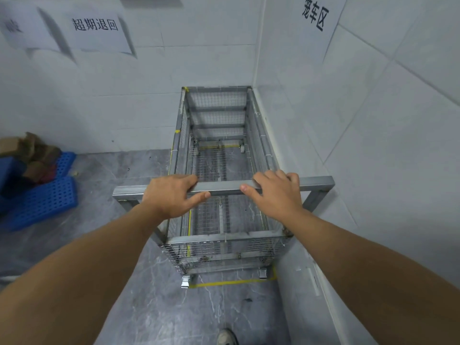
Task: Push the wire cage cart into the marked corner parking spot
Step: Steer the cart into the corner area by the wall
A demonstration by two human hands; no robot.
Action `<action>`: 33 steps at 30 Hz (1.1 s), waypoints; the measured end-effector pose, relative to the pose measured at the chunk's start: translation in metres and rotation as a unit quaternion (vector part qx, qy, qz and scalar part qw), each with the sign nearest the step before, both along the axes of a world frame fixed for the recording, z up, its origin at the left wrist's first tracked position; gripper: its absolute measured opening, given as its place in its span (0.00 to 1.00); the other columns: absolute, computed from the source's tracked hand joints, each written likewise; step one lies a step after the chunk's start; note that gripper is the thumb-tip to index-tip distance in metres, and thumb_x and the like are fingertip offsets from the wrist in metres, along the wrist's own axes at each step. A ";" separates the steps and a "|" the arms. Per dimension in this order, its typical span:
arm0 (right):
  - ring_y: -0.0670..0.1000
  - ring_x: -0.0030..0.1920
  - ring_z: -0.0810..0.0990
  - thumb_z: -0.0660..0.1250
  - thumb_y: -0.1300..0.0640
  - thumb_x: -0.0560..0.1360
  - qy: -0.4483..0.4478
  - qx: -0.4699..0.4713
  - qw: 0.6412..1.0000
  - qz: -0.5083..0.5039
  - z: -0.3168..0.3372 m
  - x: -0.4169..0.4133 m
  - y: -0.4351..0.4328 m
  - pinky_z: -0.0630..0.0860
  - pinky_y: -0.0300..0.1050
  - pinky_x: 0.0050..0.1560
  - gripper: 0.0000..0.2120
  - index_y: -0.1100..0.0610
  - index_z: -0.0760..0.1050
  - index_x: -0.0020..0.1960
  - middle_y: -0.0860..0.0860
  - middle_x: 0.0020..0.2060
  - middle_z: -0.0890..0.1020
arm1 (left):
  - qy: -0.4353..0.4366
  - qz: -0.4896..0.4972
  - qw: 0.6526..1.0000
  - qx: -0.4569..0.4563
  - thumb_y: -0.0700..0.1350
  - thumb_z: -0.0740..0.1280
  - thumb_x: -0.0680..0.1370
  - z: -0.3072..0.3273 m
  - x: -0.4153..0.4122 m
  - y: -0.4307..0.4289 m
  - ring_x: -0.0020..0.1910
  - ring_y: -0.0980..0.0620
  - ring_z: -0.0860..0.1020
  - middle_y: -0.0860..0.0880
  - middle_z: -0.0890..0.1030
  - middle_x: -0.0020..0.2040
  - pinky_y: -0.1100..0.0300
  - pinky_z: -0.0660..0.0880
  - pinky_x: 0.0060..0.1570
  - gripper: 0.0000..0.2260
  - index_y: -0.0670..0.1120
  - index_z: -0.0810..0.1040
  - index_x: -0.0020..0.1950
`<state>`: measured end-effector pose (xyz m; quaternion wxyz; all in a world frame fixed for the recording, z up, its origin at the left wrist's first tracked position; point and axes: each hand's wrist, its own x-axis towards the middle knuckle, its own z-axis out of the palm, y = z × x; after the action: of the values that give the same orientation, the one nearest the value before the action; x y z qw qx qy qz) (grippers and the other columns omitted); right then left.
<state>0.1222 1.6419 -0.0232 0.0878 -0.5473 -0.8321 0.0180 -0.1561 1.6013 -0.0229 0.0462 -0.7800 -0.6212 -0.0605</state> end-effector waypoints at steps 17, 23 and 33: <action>0.50 0.49 0.72 0.43 0.28 0.76 0.001 -0.015 1.000 0.005 0.003 -0.001 0.001 0.62 0.53 0.54 0.21 0.43 0.63 0.44 0.43 0.44 0.75 | 0.014 0.005 1.000 -0.010 0.75 0.44 0.74 0.003 0.001 0.001 0.33 0.53 0.75 0.54 0.75 0.35 0.58 0.69 0.31 0.27 0.54 0.67 0.42; 0.50 0.49 0.72 0.42 0.27 0.75 0.005 -0.016 1.000 0.004 0.004 0.004 0.002 0.62 0.54 0.55 0.23 0.42 0.65 0.44 0.42 0.44 0.75 | -0.001 0.015 1.000 -0.021 0.76 0.42 0.73 0.002 0.006 0.003 0.33 0.53 0.75 0.54 0.76 0.35 0.56 0.74 0.33 0.29 0.54 0.67 0.41; 0.50 0.50 0.72 0.42 0.28 0.76 -0.026 -0.022 0.999 0.005 0.007 0.011 0.006 0.61 0.53 0.55 0.27 0.44 0.71 0.50 0.43 0.45 0.74 | -0.045 0.064 0.995 -0.062 0.72 0.41 0.75 0.009 0.025 0.009 0.43 0.51 0.77 0.54 0.78 0.45 0.53 0.73 0.41 0.30 0.56 0.75 0.51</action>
<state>0.1334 1.6480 -0.0165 0.0541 -0.5453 -0.8362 0.0226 -0.1308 1.6102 -0.0137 -0.0267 -0.7367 -0.6736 -0.0533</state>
